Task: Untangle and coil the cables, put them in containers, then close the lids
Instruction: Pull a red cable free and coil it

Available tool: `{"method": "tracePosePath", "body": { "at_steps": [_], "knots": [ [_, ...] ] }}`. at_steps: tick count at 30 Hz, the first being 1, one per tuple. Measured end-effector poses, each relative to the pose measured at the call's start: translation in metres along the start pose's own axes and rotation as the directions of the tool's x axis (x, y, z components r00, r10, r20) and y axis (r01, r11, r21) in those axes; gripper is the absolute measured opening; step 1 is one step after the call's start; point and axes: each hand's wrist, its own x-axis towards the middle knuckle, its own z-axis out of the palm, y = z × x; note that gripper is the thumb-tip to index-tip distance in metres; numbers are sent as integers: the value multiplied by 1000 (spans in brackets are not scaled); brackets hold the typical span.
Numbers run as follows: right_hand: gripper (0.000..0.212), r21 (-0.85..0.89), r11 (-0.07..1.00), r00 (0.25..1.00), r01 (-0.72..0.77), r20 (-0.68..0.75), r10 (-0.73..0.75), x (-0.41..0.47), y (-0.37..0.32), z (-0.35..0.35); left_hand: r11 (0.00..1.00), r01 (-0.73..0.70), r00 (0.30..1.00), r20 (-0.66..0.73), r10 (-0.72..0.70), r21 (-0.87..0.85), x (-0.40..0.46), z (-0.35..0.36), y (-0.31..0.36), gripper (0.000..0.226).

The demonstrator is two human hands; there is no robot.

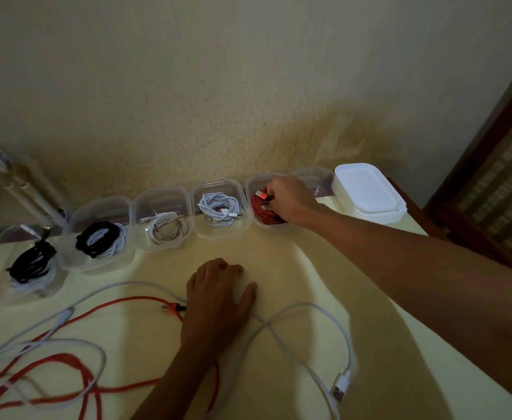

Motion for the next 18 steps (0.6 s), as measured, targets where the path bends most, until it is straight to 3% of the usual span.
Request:
{"method": "tracePosePath", "body": {
  "at_steps": [2,7,14,18],
  "knots": [
    [11,-122,992,1000,-13,23,16,4,-9,2,1000,-1,1000,0,1,1,0,0,0,48],
    [18,-168,985,999,-51,10,53,8,-17,3,1000,0,1000,-6,0,-9,0,1,-1,48],
    [16,-31,998,975,-61,212,67,18,-4,-4,1000,0,1000,-17,-1,-13,0,3,-2,49],
    [14,31,997,990,-66,125,62,13,1,-10,1000,-14,1000,-19,13,-7,-1,3,-3,49]
  ]
}}
